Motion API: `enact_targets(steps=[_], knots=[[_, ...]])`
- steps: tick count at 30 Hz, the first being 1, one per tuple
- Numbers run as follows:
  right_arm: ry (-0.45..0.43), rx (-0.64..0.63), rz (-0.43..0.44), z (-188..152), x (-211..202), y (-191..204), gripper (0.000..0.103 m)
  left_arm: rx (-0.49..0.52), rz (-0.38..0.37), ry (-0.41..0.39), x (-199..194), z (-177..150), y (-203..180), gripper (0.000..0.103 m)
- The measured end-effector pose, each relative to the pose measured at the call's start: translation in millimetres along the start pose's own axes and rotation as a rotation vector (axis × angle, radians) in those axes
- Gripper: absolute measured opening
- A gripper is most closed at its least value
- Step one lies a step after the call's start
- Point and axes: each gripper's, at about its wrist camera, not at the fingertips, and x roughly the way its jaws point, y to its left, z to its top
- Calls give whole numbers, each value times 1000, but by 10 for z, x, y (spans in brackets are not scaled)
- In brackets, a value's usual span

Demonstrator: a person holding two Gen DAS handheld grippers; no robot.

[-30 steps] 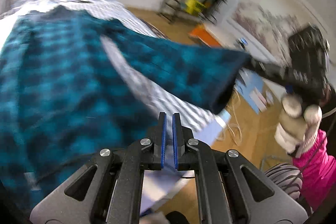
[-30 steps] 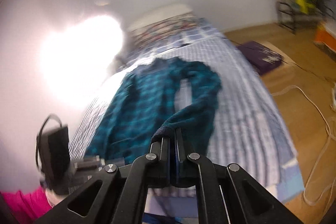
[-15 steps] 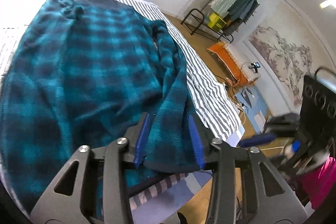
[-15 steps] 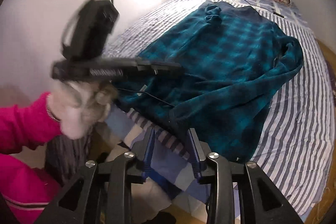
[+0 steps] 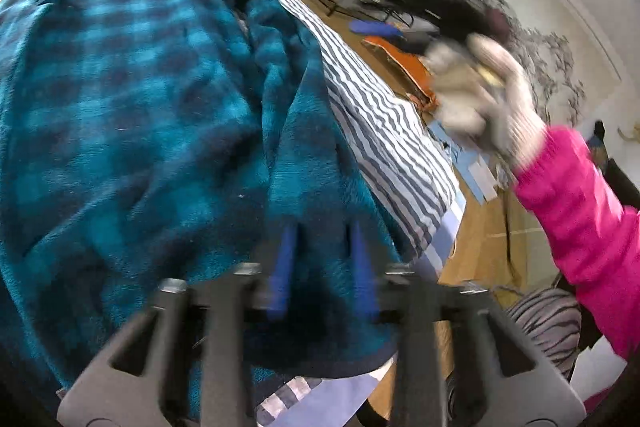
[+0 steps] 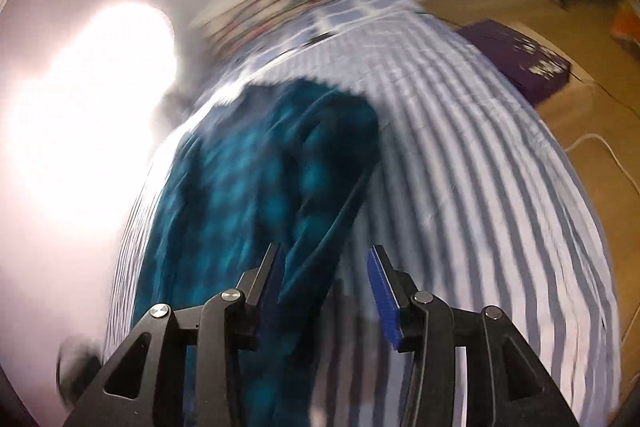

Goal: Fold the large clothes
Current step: 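Grasp the shirt's side edge with both grippers and fold it inward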

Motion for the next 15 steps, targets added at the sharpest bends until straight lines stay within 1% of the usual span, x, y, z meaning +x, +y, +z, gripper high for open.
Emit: enact_targets(steps=[2, 7, 9, 10, 11, 12, 13, 14, 15], knots=[[-6, 68, 0, 214, 277, -152, 46, 1, -13, -1, 6, -10, 5, 6], [5, 149, -43, 434, 728, -360, 46, -5, -36, -10, -38, 9, 41, 4], [14, 171, -33, 465, 853, -409, 46, -11, -50, -10, -48, 11, 50, 3], [21, 189, -13, 487, 932, -437, 45, -14, -55, -11, -58, 7, 49, 3], [24, 196, 5, 491, 968, -450, 40, -20, -65, -12, -81, -5, 55, 3], [27, 199, 26, 500, 1006, -442, 31, -26, -71, -12, -86, -6, 53, 3], [39, 192, 43, 515, 1053, -397, 11, -32, -78, -11, -96, -12, 54, 3], [40, 179, 29, 527, 1057, -351, 3, -38, -83, -12, -103, -16, 57, 3], [35, 157, 5, 544, 1049, -287, 1, -43, -88, -12, -105, -13, 57, 3]])
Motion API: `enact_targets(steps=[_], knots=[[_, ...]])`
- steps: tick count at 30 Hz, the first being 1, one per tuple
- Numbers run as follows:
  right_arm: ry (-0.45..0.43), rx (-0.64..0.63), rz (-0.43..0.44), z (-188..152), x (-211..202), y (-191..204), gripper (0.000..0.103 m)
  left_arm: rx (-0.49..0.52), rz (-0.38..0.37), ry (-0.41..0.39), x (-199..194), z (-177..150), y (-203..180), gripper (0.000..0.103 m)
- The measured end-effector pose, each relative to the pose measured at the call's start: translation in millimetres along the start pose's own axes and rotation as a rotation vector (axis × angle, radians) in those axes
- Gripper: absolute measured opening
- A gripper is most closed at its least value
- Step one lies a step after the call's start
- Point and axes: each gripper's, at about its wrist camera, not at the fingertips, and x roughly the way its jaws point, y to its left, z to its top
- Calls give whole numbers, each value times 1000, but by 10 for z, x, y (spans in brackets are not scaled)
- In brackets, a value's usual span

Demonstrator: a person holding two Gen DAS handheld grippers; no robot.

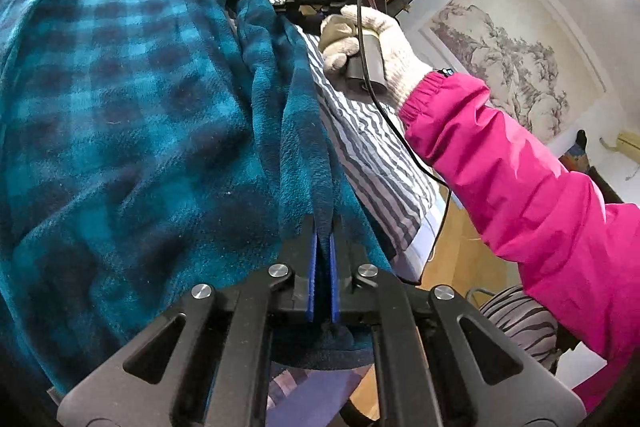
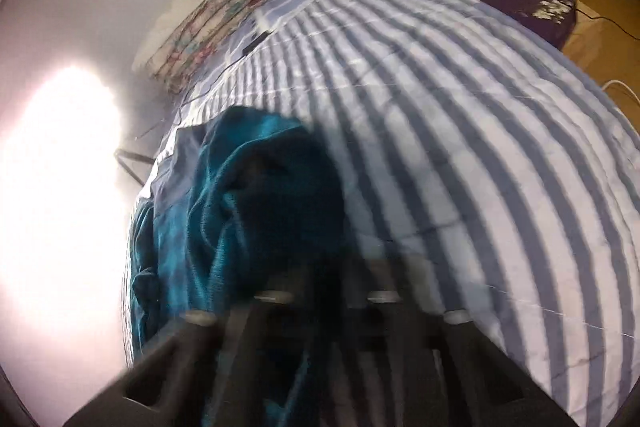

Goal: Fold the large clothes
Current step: 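Grasp the shirt's side edge with both grippers and fold it inward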

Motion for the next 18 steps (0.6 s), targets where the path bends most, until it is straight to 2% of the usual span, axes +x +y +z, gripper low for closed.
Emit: enact_targets(steps=[2, 6, 11, 15, 18], knots=[[-21, -60, -51, 42, -65, 190, 0, -18, -16, -2, -25, -10, 4, 2], [-79, -133, -81, 160, -316, 528, 0, -45, -48, -8, -60, -27, -11, 2], [-125, -337, -146, 209, -450, 1280, 0, -100, -102, -11, -58, -95, -27, 2], [-97, -519, -178, 81, -146, 1904, 0, -146, -123, -12, -47, -165, 2, 2], [-35, -626, -183, -82, 316, 2270, 0, -175, -116, -16, -47, -200, 59, 2]])
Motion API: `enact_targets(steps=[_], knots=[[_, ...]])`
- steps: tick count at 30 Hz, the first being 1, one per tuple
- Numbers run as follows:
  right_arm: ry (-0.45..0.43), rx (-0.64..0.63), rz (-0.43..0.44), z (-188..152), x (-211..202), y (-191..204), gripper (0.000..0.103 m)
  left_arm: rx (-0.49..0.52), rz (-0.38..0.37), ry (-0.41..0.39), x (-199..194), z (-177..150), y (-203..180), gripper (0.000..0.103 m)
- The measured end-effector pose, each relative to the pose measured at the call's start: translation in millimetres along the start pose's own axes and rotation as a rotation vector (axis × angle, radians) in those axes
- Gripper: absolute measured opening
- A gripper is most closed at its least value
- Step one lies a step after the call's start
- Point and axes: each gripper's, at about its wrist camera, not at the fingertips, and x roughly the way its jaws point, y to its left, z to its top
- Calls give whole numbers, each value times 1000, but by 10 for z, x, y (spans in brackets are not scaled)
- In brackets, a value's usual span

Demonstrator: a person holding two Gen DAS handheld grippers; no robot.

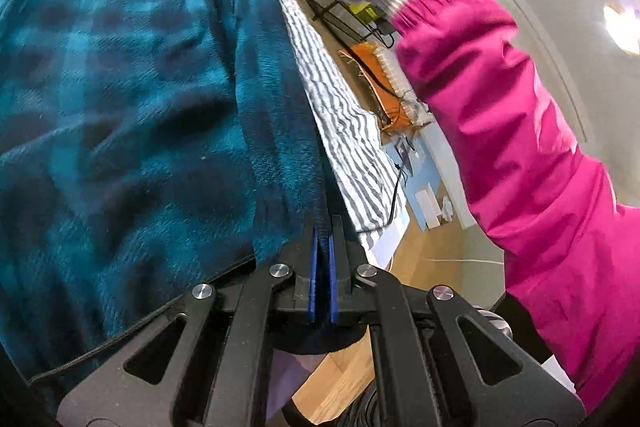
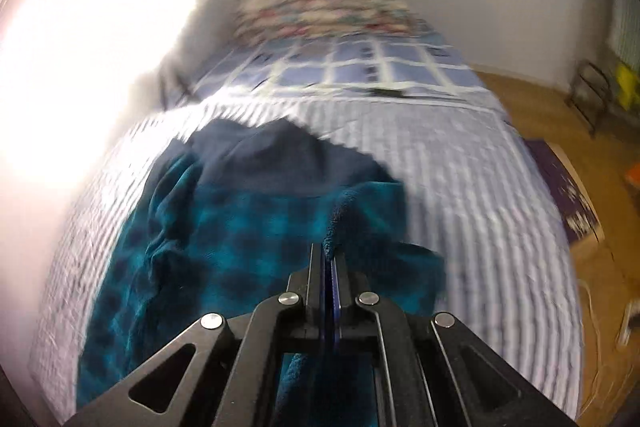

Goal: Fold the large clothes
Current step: 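Grasp the shirt's side edge with both grippers and fold it inward, then open both grippers and lift them off the folded side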

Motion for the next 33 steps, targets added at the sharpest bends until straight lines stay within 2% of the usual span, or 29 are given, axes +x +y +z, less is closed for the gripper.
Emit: enact_targets(steps=[5, 7, 8, 10, 12, 13, 17, 20, 24, 29, 33], knots=[[82, -120, -23, -100, 663, 448, 0, -66, 29, -5, -37, 3, 186, 2], [134, -110, -7, -185, 924, 470, 1, -79, 44, -1, -46, -20, 241, 2], [160, -92, 15, -220, 1005, 440, 5, -84, 49, 5, -41, -28, 261, 2], [180, -42, 51, -243, 1043, 360, 9, -74, 66, 9, -35, -33, 274, 2], [133, 30, 121, -211, 820, 209, 19, -86, 66, 11, -47, -36, 301, 2], [100, 61, 159, -185, 642, 111, 29, -92, 67, 10, -82, -37, 314, 2], [17, 113, 197, -162, -77, -214, 30, -78, 86, -6, -237, -48, 334, 2], [-8, 138, 224, -344, -656, -427, 31, -57, 92, -36, -354, -44, 300, 2], [22, 157, 251, -817, -1248, -544, 33, -64, 119, -60, -413, -116, 250, 2], [85, 202, 283, -1653, -1755, -462, 35, -71, 167, -61, -508, -167, 264, 2], [40, 196, 291, -2116, -2343, -321, 35, -101, 166, -93, -609, -242, 274, 4]])
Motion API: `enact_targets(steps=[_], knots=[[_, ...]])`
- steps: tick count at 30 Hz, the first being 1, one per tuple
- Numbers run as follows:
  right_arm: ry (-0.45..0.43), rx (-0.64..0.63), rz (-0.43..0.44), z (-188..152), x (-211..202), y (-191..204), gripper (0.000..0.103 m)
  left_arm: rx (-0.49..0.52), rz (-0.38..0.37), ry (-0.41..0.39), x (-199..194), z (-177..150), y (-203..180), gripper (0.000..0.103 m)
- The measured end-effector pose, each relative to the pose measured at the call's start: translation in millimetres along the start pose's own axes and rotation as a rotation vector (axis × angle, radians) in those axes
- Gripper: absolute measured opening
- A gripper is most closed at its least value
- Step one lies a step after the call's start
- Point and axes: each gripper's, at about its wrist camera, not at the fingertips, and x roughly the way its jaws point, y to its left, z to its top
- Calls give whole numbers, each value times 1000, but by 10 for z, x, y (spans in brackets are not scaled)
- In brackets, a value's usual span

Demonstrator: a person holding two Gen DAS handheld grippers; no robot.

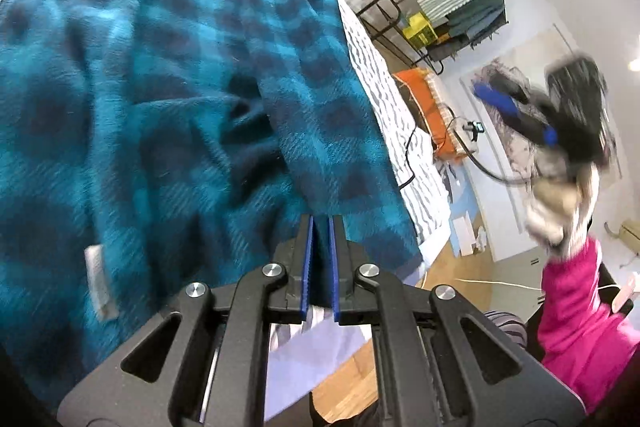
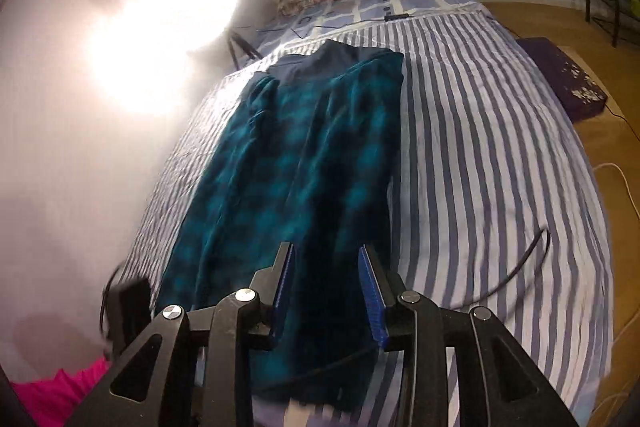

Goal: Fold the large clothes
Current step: 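Open both grippers and lift them off the folded side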

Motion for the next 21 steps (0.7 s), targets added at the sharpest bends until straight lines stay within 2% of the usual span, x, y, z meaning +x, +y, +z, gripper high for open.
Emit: enact_targets(steps=[3, 7, 11, 18, 21], knots=[[-80, -34, -18, -206, -556, 181, 35, 21, -2, -48, -291, -25, -133, 4], [-248, -114, -58, -359, -1489, 583, 35, 100, -11, -115, -763, -63, -511, 4], [-394, -186, -86, -520, -2235, 968, 36, 223, -7, -187, -1382, -138, -1087, 4], [-547, -258, -127, -660, -2969, 1319, 37, 319, -57, -298, -2217, -137, -1807, 4], [-588, -259, -143, -678, -3155, 1347, 37, 343, -78, -335, -2479, -154, -2025, 14]])
